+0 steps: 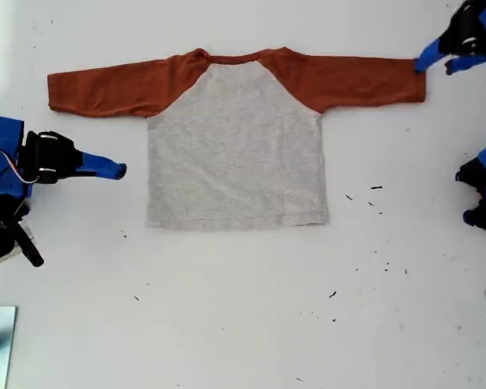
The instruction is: Fold t shirt
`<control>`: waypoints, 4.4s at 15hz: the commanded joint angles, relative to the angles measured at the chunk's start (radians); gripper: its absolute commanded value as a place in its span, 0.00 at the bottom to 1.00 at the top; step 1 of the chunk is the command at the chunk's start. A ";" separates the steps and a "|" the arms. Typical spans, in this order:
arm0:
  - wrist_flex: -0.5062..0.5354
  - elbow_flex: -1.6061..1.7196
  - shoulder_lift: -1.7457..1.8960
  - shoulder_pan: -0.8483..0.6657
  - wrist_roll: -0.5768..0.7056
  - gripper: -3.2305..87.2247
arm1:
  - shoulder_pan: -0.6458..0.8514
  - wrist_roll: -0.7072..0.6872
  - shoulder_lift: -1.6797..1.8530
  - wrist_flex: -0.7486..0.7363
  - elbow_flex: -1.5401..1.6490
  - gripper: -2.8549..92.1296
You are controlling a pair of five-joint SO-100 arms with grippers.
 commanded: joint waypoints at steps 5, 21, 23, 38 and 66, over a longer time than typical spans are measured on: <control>0.003 0.008 0.006 0.012 0.017 0.03 | 0.236 -0.225 -0.049 -0.380 0.190 0.45; 0.003 0.008 0.006 0.012 0.028 0.03 | 0.123 -0.304 -0.179 -0.508 0.175 0.06; 0.003 0.008 0.006 0.011 0.028 0.03 | -0.017 -0.224 -0.110 -0.354 -0.002 0.06; 0.003 0.008 0.006 0.003 0.028 0.03 | -0.609 0.190 -0.206 -0.198 -0.296 0.22; 0.120 -0.891 -1.628 -0.983 0.233 0.37 | -0.494 0.074 0.916 -0.548 1.141 0.07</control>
